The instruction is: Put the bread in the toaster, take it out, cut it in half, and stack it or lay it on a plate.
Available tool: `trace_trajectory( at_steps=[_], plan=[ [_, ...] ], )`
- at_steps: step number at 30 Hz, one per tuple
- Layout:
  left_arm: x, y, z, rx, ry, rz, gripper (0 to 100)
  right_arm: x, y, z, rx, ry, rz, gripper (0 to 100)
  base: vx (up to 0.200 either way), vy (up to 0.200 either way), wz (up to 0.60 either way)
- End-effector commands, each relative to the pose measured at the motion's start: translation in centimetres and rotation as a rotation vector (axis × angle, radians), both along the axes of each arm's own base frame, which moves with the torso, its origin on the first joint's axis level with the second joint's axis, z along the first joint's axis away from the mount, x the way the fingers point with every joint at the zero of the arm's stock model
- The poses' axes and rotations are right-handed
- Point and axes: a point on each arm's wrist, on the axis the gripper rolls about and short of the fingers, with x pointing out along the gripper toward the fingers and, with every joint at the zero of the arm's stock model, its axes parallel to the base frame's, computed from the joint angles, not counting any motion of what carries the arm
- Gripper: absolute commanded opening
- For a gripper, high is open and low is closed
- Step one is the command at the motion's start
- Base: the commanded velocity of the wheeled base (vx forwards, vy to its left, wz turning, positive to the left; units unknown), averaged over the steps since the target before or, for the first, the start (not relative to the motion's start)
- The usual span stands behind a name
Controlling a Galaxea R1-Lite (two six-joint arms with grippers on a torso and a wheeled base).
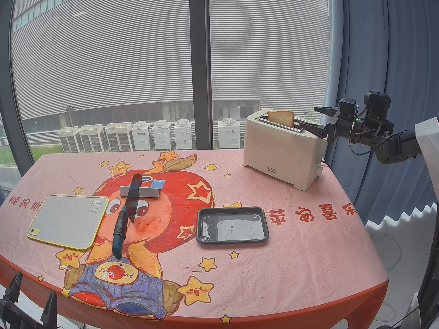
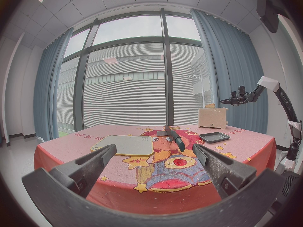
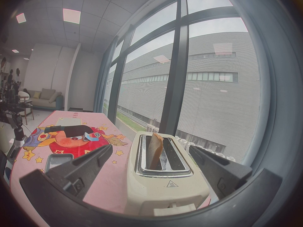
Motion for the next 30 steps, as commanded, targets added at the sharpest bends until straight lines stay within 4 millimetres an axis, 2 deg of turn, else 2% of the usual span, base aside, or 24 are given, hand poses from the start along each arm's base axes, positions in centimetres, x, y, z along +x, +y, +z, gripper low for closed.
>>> trace_trajectory(
  at_steps=[1,5,6,7,10,12,20,25,30],
  plan=[
    [0.0,0.0,-0.5,0.001,0.001,0.0,100,-2.0,-0.1,1.6,0.007,0.002,-0.022,100,0.0,0.0,0.0],
    [0.0,0.0,-0.5,0.001,0.001,0.0,100,-4.7,0.2,2.5,0.054,0.06,-0.07,100,0.0,0.0,0.0],
    [0.0,0.0,-0.5,0.001,0.001,0.0,100,-4.7,0.2,2.5,0.054,0.06,-0.07,100,0.0,0.0,0.0],
    [0.0,0.0,-0.5,0.001,0.001,0.0,100,-6.2,0.4,3.0,0.079,0.09,-0.086,100,0.0,0.0,0.0],
    [0.0,0.0,-0.5,0.001,0.001,0.0,100,-7.9,0.4,3.5,0.107,0.124,-0.111,100,0.0,0.0,0.0],
    [0.0,0.0,-0.5,0.001,0.001,0.0,100,-10.2,0.1,3.8,0.135,0.166,-0.142,100,0.0,0.0,0.0],
    [0.0,0.0,-0.5,-0.001,0.001,-0.003,100,-16.5,-0.4,4.4,0.254,0.302,-0.166,100,0.0,0.0,0.0],
    [0.0,0.0,-0.5,-0.001,0.001,-0.003,100,-19.0,0.0,4.3,0.31,0.365,-0.157,100,0.0,0.0,0.0],
    [0.0,0.0,-0.5,-0.001,0.001,-0.001,100,-20.8,0.1,2.7,0.335,0.451,-0.157,100,0.0,0.0,0.0]
  ],
)
